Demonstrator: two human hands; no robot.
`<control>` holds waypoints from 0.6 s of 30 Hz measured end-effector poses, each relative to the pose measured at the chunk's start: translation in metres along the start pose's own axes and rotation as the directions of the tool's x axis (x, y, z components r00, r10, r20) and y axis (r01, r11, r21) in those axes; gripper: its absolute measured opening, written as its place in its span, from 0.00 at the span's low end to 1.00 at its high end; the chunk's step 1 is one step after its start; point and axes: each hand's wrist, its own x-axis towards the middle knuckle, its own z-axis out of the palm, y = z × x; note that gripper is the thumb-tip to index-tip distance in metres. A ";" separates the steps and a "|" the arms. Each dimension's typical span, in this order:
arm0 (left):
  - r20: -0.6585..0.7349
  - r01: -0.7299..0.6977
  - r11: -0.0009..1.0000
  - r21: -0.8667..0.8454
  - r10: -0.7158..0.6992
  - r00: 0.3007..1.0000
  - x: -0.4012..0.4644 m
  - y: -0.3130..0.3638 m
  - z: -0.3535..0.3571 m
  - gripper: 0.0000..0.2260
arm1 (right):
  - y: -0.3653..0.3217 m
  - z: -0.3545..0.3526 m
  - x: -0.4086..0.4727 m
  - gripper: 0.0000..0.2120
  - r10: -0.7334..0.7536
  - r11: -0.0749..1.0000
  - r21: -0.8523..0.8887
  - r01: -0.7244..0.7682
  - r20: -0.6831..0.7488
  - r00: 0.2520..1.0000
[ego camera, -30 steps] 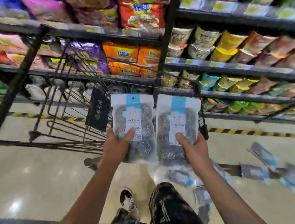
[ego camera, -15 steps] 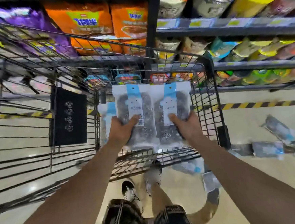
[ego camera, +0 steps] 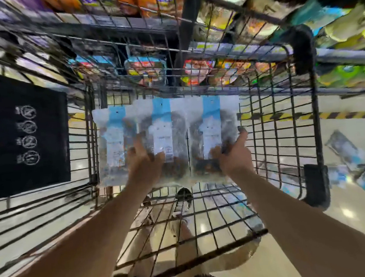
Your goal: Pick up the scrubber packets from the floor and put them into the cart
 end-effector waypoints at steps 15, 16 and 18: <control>0.200 -0.150 0.950 0.272 0.097 0.975 -0.049 0.052 -0.053 0.28 | -0.034 -0.038 -0.043 0.19 -0.032 0.958 -0.275 0.075 0.154 0.987; 0.192 -0.176 0.936 0.304 0.120 0.974 -0.062 0.060 -0.061 0.27 | -0.042 -0.050 -0.056 0.20 -0.061 0.962 -0.256 0.095 0.138 0.989; 0.169 -0.212 0.888 0.409 0.155 0.973 -0.093 0.080 -0.083 0.26 | -0.059 -0.075 -0.088 0.22 -0.147 0.957 -0.240 0.164 0.089 0.985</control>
